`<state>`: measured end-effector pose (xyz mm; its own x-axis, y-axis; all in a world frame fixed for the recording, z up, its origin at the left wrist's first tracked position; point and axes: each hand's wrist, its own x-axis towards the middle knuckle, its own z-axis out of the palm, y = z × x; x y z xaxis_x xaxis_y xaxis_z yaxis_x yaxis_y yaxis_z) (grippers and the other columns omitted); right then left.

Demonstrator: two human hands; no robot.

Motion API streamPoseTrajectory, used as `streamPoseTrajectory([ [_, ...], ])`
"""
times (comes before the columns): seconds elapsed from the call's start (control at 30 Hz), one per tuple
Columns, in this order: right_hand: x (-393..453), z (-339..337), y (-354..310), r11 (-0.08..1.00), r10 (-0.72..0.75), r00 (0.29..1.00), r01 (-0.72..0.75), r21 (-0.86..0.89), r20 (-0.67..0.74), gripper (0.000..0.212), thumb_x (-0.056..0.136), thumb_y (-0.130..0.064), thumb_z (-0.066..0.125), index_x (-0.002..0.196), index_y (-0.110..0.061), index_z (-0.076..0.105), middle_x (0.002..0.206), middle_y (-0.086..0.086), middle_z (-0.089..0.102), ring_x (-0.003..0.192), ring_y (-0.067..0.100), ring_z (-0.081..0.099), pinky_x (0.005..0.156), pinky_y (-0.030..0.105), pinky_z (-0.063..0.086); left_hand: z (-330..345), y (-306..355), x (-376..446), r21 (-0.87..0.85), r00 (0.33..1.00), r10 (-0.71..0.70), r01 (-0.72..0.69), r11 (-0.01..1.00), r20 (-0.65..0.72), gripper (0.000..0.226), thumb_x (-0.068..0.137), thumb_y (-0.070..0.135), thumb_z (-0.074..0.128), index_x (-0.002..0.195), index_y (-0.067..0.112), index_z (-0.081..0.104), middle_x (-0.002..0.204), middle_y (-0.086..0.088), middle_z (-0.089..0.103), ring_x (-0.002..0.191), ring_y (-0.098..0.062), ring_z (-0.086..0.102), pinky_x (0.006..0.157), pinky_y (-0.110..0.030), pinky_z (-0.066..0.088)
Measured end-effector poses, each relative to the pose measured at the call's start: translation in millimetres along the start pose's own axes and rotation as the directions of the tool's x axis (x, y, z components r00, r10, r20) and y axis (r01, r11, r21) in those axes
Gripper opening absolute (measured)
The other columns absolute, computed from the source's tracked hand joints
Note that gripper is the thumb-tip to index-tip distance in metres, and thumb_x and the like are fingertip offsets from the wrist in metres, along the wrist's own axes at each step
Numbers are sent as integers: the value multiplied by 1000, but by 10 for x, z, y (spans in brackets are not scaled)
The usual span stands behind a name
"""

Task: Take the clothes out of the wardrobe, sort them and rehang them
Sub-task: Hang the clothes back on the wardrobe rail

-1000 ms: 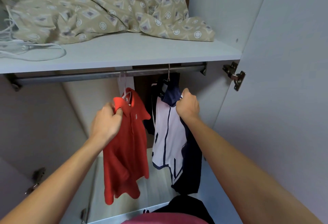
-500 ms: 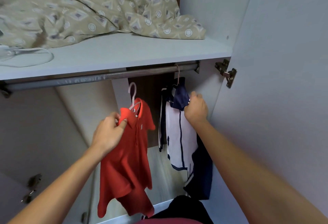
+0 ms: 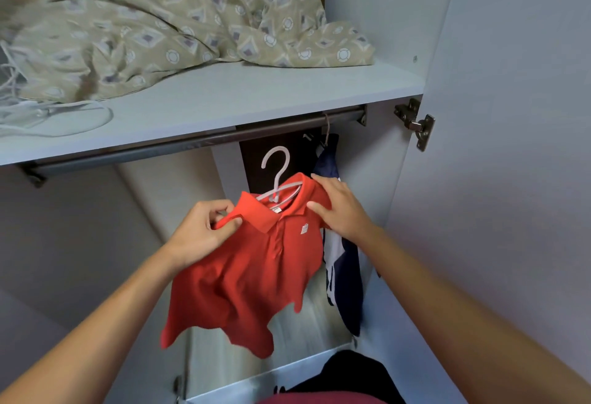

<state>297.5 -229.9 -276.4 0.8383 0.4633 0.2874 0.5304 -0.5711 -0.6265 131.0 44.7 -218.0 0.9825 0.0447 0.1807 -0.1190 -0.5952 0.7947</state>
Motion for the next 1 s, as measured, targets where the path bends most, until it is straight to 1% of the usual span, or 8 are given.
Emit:
streamPoseTrajectory([
  [0.1,-15,-62,74,1000,-13,1000,12,-22,-15,43,99,-42,60,140,-26,59,127,5,58,126,26,51,110,47,43,-85,16,19,3,999,33,-33,999,34,35,94,33,68,72,9,59,58,4,43,57,-11,35,52,-30,25],
  [0.2,-36,-115,140,1000,5,1000,-5,-17,23,36,92,-54,53,104,-23,65,102,1,57,104,22,56,95,44,48,-107,10,83,52,999,27,-28,998,19,54,90,53,73,68,8,56,56,-2,40,57,-14,33,53,-33,25],
  [0.33,-105,-135,132,993,69,998,-70,95,5,34,90,-54,58,86,-20,57,81,-1,63,82,22,60,81,46,50,-141,-152,269,288,983,5,48,956,-181,73,83,77,63,66,8,52,55,-9,47,55,-25,44,58,-40,41],
  [0.47,-155,-85,110,968,121,990,-103,227,-67,34,95,-38,70,76,-14,55,65,-4,51,66,13,47,70,41,45,-52,-136,406,446,943,14,144,883,-332,58,93,68,61,68,16,54,57,2,54,66,-27,53,61,-39,38],
  [0.57,-183,-56,89,971,137,980,-104,213,-145,37,94,-40,70,71,-18,51,59,-6,45,61,13,42,64,41,42,42,-176,560,469,949,-15,170,867,-316,44,97,65,57,87,23,66,86,-2,66,94,-30,58,76,-39,45],
  [0.63,-199,-49,80,976,155,968,-120,183,-196,37,94,-40,71,70,-19,52,57,-7,44,60,15,43,63,41,43,100,-257,664,462,960,-56,183,868,-274,58,93,72,51,113,21,71,105,-8,64,112,-34,57,93,-44,50],
  [0.8,-161,-50,5,981,178,951,-151,124,-254,37,94,-38,73,68,-27,49,58,-6,50,62,19,50,60,35,36,305,-249,870,368,969,-185,234,900,-165,74,94,69,59,153,26,50,141,-8,50,140,-29,45,119,-45,38],
  [1.0,43,-59,-220,979,186,925,-147,140,-330,49,96,-33,72,64,-21,37,55,-4,39,57,19,39,57,37,25,424,-54,1213,254,970,-239,245,936,-52,99,79,83,52,164,36,31,169,-3,32,156,-25,29,128,-43,24],
])
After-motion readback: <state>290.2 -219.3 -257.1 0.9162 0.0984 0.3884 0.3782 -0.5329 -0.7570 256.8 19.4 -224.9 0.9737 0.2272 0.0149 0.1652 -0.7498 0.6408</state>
